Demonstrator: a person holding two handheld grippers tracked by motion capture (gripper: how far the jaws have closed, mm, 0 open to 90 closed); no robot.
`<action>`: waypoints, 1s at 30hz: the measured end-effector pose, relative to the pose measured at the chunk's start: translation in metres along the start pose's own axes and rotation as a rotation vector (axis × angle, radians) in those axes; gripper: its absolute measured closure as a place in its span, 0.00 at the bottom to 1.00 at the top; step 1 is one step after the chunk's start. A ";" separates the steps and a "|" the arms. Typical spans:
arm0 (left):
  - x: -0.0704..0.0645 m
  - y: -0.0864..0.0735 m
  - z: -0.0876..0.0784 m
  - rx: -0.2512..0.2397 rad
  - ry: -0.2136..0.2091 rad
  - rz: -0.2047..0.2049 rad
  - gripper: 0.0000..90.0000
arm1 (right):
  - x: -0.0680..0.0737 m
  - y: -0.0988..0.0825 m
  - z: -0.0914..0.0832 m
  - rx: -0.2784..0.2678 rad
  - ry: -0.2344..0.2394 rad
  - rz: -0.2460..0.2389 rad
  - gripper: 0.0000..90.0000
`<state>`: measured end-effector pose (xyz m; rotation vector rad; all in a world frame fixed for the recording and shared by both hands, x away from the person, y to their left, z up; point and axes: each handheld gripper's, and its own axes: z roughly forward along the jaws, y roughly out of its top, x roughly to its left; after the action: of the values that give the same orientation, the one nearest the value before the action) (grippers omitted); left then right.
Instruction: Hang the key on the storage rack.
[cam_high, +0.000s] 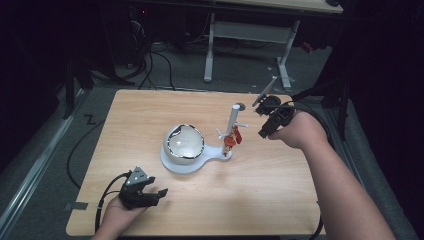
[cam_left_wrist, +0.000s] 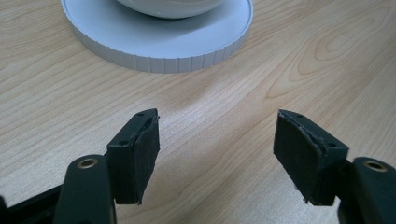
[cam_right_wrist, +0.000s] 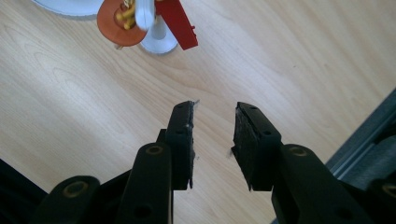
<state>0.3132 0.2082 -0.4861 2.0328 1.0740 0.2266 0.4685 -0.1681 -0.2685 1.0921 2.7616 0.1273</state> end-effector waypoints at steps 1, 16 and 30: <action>0.000 0.000 0.000 0.001 0.001 0.001 0.35 | 0.000 -0.003 0.004 0.003 0.010 0.013 0.75; -0.001 -0.001 0.004 0.020 -0.001 0.011 0.35 | 0.010 -0.047 0.086 0.023 0.143 0.083 0.75; -0.002 -0.002 0.006 0.019 0.002 0.028 0.35 | 0.051 -0.136 0.144 -0.344 0.096 0.233 0.60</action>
<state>0.3136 0.2038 -0.4911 2.0662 1.0534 0.2342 0.3680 -0.2300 -0.4358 1.3285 2.5463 0.6726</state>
